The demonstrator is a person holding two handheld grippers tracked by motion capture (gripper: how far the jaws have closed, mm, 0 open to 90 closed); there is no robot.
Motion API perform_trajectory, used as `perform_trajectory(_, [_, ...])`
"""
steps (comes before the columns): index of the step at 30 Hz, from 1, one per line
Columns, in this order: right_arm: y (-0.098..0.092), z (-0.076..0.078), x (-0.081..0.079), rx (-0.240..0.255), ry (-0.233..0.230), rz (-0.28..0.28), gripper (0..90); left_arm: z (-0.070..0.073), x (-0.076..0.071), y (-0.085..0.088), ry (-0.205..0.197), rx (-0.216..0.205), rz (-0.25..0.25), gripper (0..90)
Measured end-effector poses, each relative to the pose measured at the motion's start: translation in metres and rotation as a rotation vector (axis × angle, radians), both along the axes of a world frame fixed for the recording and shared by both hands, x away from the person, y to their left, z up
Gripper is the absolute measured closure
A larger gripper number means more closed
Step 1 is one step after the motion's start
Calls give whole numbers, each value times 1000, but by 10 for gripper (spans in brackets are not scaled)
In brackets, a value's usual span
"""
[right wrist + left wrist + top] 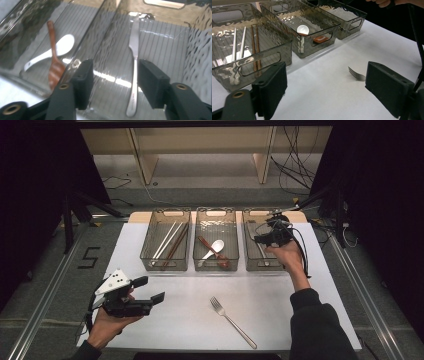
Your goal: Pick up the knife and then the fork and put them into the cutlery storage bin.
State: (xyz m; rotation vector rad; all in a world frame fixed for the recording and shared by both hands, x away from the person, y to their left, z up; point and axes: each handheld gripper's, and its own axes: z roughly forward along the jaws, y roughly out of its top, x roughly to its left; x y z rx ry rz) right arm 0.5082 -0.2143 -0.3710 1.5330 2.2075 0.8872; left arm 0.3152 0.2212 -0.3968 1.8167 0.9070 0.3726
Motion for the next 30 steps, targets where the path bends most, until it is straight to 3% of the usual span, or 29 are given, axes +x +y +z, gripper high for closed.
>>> perform_trajectory(6, [14, 4, -41, 9, -9, 134, 376, 0, 0, 0, -3, 0, 1, 170])
perform_trajectory(10, [20, 0, -67, 22, -25, 176, 356, 1, 0, 0, -3, 3, 0, 170])
perform_trajectory(14, [26, -2, -81, 28, -23, 207, 339, 1, -1, 0, -6, 6, -1, 170])
perform_trajectory(22, [44, -16, -103, -42, 28, 283, 326, 0, 0, 0, -5, 5, -3, 170])
perform_trajectory(30, [55, -31, -119, -59, 71, 335, 314, 0, -1, 0, -3, 3, -3, 169])
